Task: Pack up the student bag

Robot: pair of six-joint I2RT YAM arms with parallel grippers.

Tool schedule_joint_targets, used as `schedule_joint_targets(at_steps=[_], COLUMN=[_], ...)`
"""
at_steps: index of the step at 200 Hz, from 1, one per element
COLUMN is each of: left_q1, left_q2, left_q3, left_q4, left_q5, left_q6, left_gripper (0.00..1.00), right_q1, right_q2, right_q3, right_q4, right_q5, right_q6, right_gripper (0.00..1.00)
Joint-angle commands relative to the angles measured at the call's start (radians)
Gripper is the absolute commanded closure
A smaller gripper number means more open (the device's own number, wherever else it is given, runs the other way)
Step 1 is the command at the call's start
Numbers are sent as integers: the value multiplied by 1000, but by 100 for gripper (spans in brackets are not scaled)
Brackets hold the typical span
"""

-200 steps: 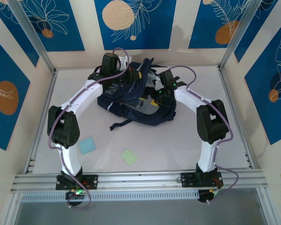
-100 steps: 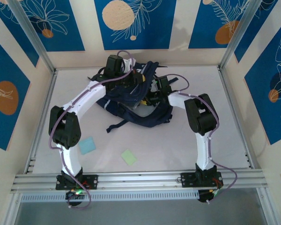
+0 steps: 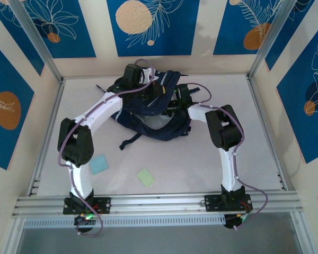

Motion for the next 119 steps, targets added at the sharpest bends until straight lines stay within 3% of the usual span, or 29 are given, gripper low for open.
schedule_joint_targets(at_steps=[1,31,62,91,105,119], left_q1=[-60,-54,-53,-53,-53,-53], left_q2=[-27,-28,-23,-33,-37,-40], left_q3=[83,97,96,97,94,92], left_q4=[82,45,47,41,47,56], left_q5=[109,83,84,79,81,86], left_q6=[34,64,59,66,62,52], left_gripper=[100,100,100,100,100,100], right_q1=[34,38,40,56,55,57], right_q2=[-75,-133,-180,-249,-252,-227], right_q3=[11,-20,-20,-16,-25,-17], right_q4=[-27,-183,-305,-533,-524,-472], right_q5=[-20,20,41,241,240,189], right_q6=[-6,-85,-156,-308,-316,-305], right_gripper=[65,52,55,39,40,48])
